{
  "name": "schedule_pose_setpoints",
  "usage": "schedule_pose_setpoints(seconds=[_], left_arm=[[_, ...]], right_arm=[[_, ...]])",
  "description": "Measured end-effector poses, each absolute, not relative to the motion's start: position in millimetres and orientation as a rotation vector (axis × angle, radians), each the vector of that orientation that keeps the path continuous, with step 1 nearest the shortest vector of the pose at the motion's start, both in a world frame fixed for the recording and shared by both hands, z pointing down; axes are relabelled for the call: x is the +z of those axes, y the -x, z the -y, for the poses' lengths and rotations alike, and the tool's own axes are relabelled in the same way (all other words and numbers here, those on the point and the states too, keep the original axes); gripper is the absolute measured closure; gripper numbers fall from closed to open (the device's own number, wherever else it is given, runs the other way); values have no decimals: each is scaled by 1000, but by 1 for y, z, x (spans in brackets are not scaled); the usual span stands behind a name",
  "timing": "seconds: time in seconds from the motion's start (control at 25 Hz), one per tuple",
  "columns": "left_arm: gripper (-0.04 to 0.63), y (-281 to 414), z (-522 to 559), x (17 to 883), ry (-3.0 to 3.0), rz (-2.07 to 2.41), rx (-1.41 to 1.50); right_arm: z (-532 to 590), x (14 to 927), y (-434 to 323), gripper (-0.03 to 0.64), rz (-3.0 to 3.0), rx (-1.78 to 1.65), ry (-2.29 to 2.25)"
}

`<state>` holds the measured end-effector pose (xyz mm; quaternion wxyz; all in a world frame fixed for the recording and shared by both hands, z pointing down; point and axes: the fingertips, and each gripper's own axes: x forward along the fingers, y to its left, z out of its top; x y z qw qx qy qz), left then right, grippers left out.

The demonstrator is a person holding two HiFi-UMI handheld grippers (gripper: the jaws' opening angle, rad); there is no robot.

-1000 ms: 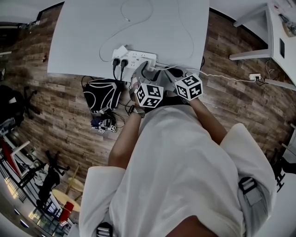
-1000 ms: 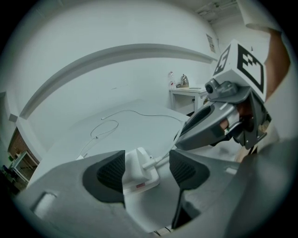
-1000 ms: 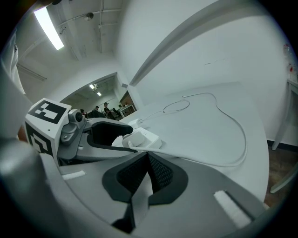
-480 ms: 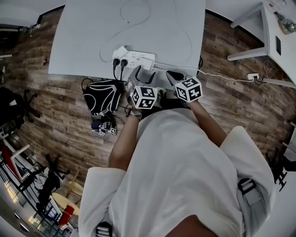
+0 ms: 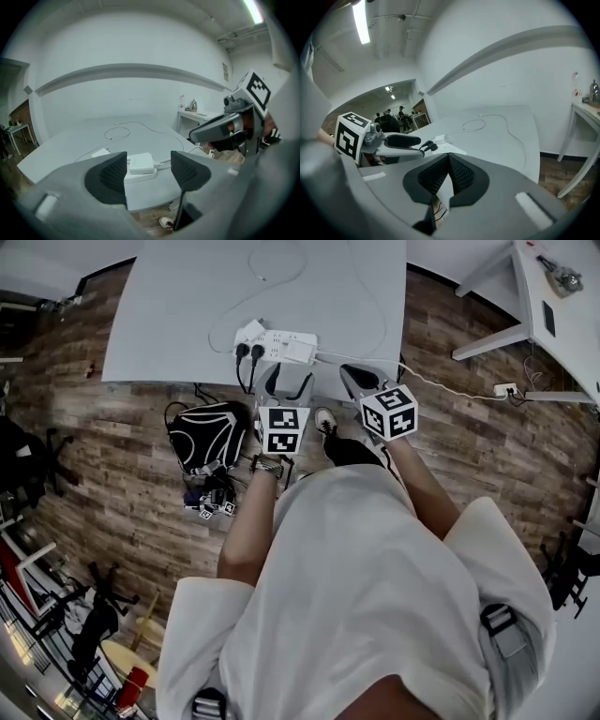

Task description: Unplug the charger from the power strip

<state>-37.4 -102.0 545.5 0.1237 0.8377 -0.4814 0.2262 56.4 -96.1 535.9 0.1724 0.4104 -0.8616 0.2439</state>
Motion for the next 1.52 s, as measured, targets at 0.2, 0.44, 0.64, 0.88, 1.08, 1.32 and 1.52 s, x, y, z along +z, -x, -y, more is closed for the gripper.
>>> schedule_pose_setpoints(seconds=[0.2,0.44,0.64,0.88,1.08,1.32,1.52], left_arm=[[329,63,74,502,-2464,1474,547],[456,95,51,448,-2484,1606,427],[517,113,44,404,-2539,1697,360],[561,120,50,368,-2612,1735,314],[580,119,53,344,-2660,1751,274],[591,125,62,326,-2661,1806,243],[591,128,69,310,-2675,1851,224]], right_arm=[[73,482,-36,615,2527,541,-1223],[45,422,-12,616,2618,381,-1240],[35,384,1,616,2674,274,-1257],[45,354,5,617,2701,182,-1290],[51,338,3,617,2704,127,-1320],[55,319,1,617,2712,63,-1349],[63,306,-1,617,2715,41,-1357]])
